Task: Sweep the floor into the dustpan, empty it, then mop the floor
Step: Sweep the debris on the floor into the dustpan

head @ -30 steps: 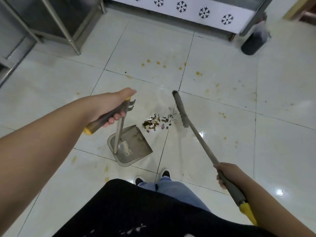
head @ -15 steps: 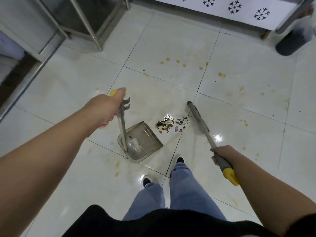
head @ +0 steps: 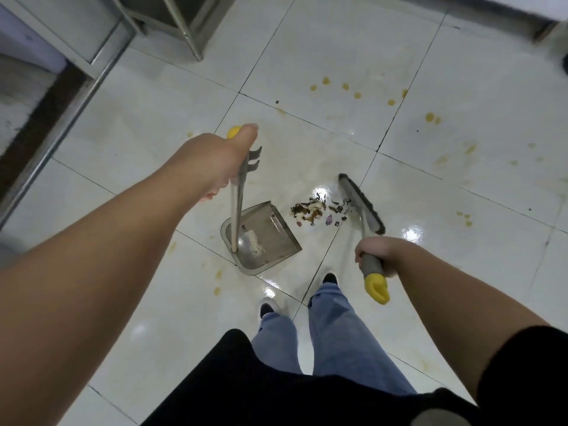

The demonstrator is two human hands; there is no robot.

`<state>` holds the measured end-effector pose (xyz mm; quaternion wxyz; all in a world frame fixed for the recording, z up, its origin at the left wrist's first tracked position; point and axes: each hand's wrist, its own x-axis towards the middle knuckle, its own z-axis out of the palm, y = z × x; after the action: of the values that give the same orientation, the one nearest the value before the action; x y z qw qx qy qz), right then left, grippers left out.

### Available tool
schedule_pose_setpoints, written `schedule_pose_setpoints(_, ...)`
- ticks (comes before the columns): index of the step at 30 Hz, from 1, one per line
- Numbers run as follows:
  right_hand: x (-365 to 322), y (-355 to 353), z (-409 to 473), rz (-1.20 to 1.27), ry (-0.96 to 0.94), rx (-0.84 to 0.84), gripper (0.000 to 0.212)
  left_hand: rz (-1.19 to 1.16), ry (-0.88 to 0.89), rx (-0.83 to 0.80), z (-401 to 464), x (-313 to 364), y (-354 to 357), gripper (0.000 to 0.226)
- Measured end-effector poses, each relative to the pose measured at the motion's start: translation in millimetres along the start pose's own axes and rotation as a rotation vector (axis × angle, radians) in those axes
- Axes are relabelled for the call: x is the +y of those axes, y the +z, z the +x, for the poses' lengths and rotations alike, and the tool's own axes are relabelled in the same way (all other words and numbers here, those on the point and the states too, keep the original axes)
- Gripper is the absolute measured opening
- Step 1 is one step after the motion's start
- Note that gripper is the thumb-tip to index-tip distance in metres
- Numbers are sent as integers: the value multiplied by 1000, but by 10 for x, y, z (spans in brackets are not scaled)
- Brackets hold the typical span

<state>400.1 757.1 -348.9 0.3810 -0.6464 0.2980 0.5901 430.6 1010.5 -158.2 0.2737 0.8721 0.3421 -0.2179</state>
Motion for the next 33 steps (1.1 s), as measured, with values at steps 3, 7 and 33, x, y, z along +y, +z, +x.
schedule_pose_setpoints(3, -48, 357, -19, -49, -5, -45, 18, 25, 14, -3, -9, -52, 24, 61)
schedule_pose_setpoints(7, -42, 825, -52, -140, -31, -122, 18, 22, 15, 6, -17, -240, -27, 63)
schedule_pose_setpoints(33, 167, 982, -1244, 156, -102, -39, 16, -295, -108, -202, -252, -2675, -504, 58)
